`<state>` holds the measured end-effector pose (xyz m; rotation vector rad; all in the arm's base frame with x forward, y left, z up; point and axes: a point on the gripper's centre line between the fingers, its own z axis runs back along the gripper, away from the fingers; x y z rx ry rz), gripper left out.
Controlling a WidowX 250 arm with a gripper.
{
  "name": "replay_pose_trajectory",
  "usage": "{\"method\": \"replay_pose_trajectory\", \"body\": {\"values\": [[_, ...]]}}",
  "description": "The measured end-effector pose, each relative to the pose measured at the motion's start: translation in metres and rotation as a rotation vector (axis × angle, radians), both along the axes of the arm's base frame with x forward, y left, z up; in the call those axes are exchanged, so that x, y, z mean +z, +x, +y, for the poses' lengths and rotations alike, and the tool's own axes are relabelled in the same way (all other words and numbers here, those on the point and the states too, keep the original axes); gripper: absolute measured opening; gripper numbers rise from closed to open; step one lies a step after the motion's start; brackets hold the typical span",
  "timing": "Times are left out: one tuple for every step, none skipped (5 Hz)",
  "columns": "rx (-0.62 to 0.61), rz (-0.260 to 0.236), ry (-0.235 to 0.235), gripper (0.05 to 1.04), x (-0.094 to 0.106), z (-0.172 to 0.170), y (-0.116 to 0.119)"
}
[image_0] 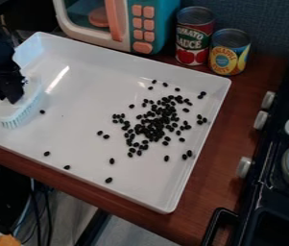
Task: Sweep into pile
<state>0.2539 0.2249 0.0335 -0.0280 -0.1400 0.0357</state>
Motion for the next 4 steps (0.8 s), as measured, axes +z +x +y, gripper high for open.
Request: {"method": "replay_pose_trajectory", "body": {"values": [[0.007, 0.014, -0.027, 0.698, 0.0, -0.0044, -0.0025], [0.016, 0.025, -0.061, 0.974, -0.0003, -0.0094, -0.0039], [0.018, 0.035, -0.079, 0.983, -0.0002, -0.0126, -0.0051], [0.028, 0.031, -0.05, 0.706, -0.0005, -0.0107, -0.0016]]}}
